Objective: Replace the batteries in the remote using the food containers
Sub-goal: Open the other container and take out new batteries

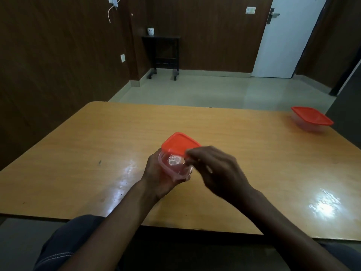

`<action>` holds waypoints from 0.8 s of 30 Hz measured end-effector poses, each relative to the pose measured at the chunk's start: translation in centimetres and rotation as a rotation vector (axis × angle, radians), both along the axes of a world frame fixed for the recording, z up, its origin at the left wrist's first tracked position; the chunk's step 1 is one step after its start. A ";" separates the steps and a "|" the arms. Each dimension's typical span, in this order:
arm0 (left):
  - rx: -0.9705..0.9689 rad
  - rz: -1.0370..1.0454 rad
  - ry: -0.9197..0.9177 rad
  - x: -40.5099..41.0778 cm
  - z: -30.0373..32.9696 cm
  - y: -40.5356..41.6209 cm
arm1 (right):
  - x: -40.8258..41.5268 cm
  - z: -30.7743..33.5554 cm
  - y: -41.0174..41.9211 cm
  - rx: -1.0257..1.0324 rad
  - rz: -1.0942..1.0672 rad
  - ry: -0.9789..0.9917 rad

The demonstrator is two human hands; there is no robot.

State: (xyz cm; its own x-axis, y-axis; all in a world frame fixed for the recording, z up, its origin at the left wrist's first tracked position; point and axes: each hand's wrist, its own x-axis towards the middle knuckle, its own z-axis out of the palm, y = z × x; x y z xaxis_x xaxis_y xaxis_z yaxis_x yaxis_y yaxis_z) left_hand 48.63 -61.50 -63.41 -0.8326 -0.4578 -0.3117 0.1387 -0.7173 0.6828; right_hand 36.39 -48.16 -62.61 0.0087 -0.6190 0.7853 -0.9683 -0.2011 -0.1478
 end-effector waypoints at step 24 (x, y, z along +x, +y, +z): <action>0.056 -0.035 0.084 -0.9 -0.5 1.8 | -10.6 -4.0 -1.9 -0.160 -0.632 -1.898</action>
State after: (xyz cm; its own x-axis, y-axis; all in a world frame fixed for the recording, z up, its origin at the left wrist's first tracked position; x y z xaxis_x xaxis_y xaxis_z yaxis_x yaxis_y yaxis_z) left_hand 47.72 -59.66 -63.96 -0.8718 -0.4121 -0.2648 0.1681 -0.7595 0.6284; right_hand 25.74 -50.10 -66.56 -0.8918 -0.1387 -0.4307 0.4428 -0.0716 -0.8938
